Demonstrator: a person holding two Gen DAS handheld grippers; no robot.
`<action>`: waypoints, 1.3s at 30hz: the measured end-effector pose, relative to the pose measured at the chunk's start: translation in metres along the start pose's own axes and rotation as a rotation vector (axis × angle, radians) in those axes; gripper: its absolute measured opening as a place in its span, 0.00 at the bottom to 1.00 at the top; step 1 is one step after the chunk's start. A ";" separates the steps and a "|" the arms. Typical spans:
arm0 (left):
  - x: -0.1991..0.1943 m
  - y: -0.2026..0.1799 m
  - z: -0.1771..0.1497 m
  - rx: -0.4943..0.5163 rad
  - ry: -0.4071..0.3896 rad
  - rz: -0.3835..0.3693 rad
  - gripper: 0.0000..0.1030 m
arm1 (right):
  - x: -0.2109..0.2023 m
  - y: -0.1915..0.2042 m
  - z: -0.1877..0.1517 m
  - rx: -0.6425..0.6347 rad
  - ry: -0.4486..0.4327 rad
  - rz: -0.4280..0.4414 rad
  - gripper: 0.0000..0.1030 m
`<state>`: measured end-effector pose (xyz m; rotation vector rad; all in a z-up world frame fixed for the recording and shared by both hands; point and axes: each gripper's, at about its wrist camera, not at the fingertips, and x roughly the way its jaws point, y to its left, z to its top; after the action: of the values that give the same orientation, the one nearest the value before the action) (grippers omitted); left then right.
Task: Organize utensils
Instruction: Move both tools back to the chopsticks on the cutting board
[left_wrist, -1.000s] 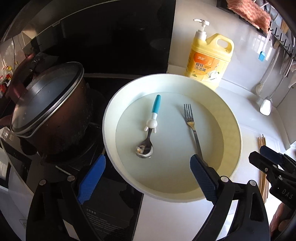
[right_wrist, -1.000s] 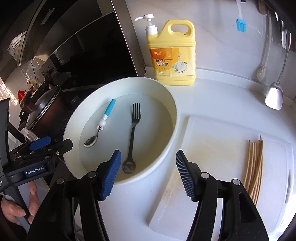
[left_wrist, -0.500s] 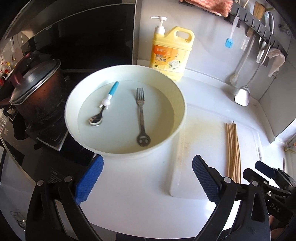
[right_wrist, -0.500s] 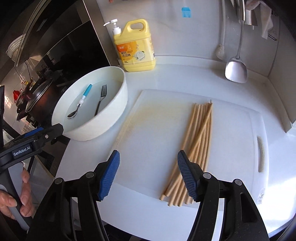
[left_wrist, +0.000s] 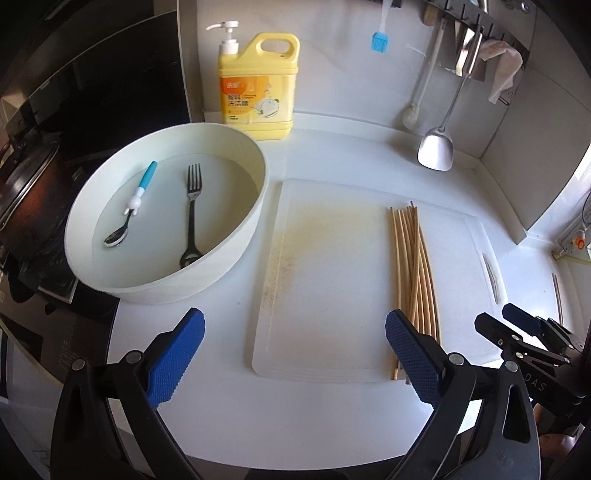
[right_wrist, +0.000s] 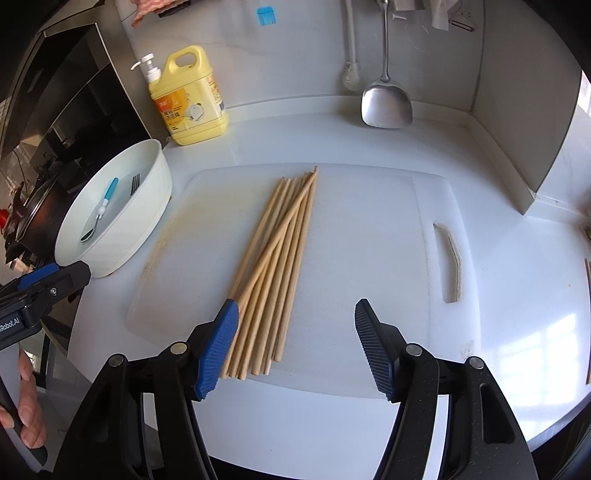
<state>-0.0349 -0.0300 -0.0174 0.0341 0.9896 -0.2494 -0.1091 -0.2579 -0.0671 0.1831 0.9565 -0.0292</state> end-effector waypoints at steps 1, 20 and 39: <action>0.005 -0.002 0.001 0.018 -0.003 -0.013 0.94 | 0.002 -0.001 -0.001 0.013 -0.002 -0.013 0.61; 0.085 -0.036 0.010 0.051 -0.059 -0.079 0.94 | 0.061 -0.020 0.005 0.114 -0.109 -0.108 0.61; 0.106 -0.049 -0.001 0.067 -0.086 -0.045 0.94 | 0.081 -0.017 0.007 0.057 -0.134 -0.106 0.61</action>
<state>0.0086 -0.0979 -0.1016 0.0618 0.8973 -0.3227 -0.0585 -0.2714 -0.1320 0.1810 0.8312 -0.1643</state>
